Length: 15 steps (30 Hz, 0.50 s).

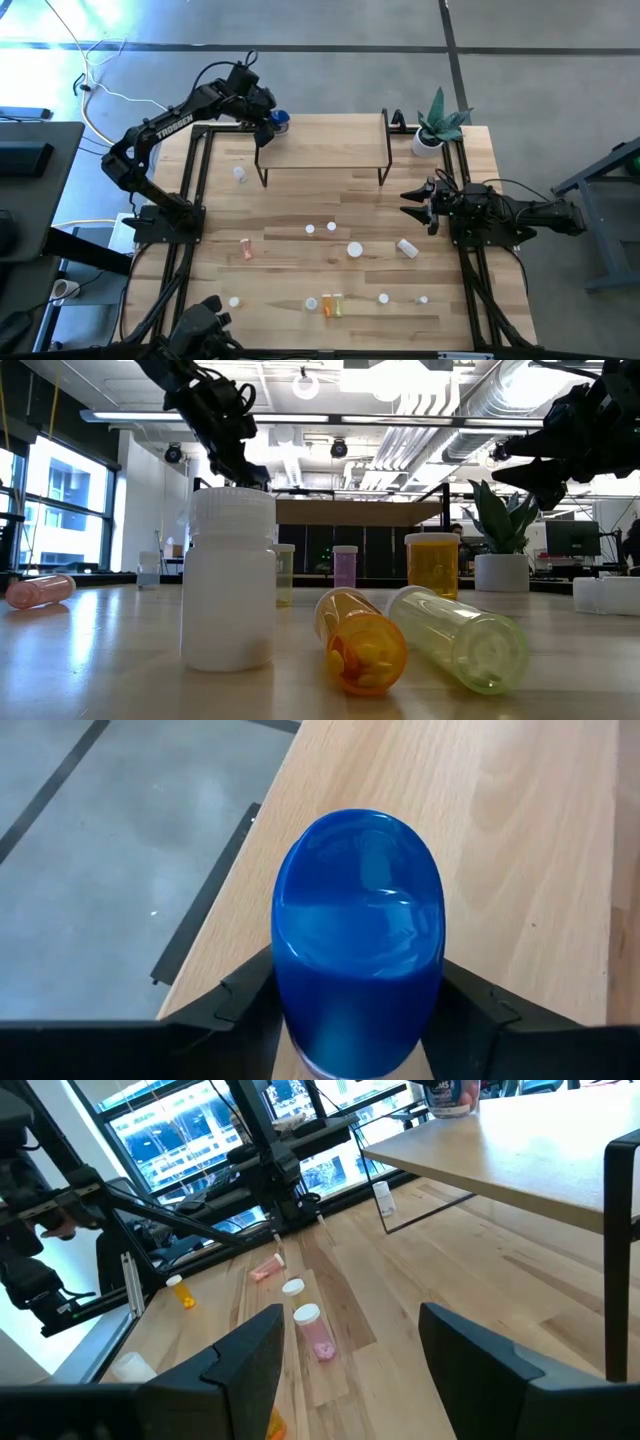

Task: Pick and place medicine bottles onto shelf by color
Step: Put the blue pill bottle on the shelf

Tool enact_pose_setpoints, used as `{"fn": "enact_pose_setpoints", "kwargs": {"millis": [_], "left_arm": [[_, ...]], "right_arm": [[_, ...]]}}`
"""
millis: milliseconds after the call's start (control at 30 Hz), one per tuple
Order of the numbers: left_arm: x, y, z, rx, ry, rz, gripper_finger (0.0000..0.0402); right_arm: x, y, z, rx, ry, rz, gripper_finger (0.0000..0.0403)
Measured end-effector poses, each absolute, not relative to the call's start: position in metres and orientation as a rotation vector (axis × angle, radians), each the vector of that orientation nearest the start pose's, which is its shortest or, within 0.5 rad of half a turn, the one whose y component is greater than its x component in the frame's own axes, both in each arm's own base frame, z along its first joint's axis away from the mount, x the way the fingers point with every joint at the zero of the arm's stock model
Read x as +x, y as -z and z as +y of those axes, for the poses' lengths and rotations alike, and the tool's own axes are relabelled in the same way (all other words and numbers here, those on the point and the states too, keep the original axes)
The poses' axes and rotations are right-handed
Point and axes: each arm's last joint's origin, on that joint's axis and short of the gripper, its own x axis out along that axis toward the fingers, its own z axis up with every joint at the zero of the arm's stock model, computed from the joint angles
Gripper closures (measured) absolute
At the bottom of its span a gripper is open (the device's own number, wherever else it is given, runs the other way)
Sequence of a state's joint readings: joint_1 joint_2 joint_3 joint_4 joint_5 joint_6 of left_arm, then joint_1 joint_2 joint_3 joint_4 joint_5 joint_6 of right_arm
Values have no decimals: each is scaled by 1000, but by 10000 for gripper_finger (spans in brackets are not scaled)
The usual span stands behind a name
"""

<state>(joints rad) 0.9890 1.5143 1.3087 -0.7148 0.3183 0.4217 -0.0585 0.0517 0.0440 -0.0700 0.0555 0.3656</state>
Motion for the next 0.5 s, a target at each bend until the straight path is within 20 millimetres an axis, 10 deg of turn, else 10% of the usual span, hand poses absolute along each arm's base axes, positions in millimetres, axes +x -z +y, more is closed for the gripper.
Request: {"fn": "enact_pose_setpoints", "kwargs": {"millis": [500], "left_arm": [[177, -305, 256, -155, -509, 861, 144]], "right_arm": [[98, -168, -7, 365, 127, 56, 179]]}}
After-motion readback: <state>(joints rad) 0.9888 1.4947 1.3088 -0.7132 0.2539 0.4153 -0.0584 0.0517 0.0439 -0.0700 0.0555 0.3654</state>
